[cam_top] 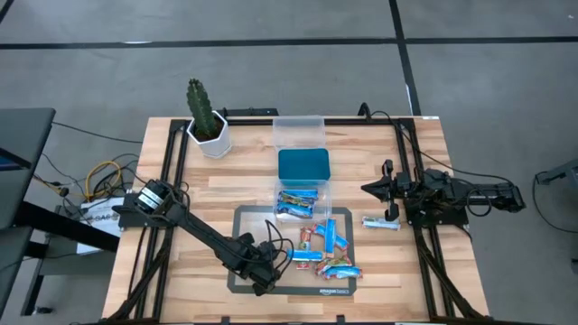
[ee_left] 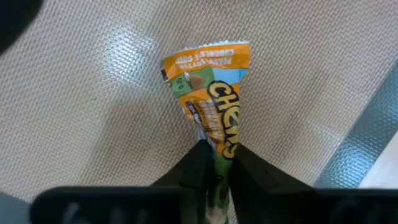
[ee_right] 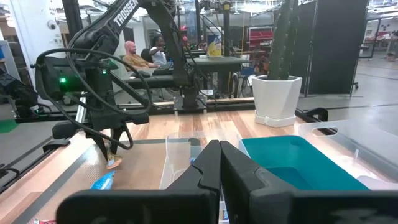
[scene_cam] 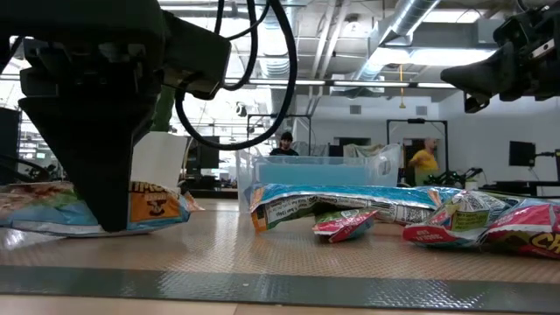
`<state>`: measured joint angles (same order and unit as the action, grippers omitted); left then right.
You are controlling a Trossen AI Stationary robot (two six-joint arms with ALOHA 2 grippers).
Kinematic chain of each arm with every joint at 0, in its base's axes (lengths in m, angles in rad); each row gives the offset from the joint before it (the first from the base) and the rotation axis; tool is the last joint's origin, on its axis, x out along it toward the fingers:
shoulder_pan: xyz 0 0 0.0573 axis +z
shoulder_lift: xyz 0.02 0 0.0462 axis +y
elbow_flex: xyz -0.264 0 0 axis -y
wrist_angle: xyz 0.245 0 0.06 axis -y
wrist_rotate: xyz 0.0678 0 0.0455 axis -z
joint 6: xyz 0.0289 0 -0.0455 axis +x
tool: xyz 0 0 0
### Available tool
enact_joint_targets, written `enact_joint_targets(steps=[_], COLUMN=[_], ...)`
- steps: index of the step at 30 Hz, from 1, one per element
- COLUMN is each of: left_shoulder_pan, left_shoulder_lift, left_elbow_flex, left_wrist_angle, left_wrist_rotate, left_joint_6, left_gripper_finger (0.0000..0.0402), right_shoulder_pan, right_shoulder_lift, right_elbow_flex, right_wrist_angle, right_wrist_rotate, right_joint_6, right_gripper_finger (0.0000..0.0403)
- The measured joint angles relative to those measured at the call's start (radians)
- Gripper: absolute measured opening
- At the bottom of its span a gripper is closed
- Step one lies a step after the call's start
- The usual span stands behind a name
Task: Pick and place Granola Bars by type
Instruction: Put the yellow granola bar into the top transparent bin
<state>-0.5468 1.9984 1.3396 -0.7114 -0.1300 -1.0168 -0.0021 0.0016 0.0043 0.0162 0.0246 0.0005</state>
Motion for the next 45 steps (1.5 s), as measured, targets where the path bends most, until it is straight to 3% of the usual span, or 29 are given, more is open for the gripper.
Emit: enact_joint_targets(steps=[5,10,23,35,45], left_shoulder_pan=[0.000,-0.002,-0.003,-0.012,-0.028], left_shoulder_lift=[-0.001,-0.001,-0.124,-0.129,-0.100], left_elbow_flex=[0.000,0.000,0.000,0.000,0.001], left_wrist_angle=[0.001,0.003,0.023,0.014,0.031], left_wrist_rotate=[-0.011,-0.026,-0.224,-0.157,-0.055], left_joint_6=[0.005,0.013,0.085,0.169,0.142], left_gripper_finger=[0.0017,0.0038,0.0047,0.0055,0.0156], right_shoulder_pan=[0.000,0.000,0.000,0.000,0.000], right_shoulder_lift=[0.000,0.000,0.000,0.000,0.000], right_elbow_flex=[0.000,0.000,0.000,0.000,0.000], right_wrist_angle=[0.000,0.000,0.000,0.000,0.000], right_wrist_rotate=[0.000,0.000,0.000,0.000,0.000], right_joint_6=[0.000,0.000,0.000,0.000,0.000], right_gripper_finger=[0.0000,0.0000,0.0000,0.0000,0.0000])
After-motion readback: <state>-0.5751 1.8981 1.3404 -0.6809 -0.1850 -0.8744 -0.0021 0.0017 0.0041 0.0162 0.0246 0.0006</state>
